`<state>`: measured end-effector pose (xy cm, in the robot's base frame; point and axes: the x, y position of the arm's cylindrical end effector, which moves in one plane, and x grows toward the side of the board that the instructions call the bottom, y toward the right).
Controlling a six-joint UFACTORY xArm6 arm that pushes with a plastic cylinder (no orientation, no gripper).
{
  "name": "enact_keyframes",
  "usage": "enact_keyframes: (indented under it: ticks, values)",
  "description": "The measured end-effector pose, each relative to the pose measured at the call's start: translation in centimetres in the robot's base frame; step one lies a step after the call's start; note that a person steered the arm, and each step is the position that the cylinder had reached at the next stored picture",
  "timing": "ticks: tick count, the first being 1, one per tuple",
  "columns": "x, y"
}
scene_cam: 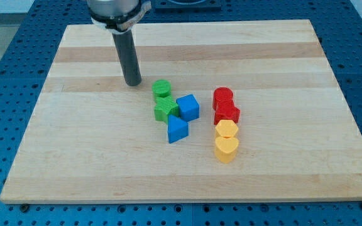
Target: Drag green circle above blue cube
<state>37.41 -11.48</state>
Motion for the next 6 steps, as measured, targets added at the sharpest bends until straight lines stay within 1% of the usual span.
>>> enact_keyframes:
  ticks: [2, 3, 4, 5, 6]
  values:
    - [2.9, 2.7]
    - [3.0, 3.1]
    - [4.4, 5.6]
    - [4.4, 5.9]
    - [1.8, 5.9]
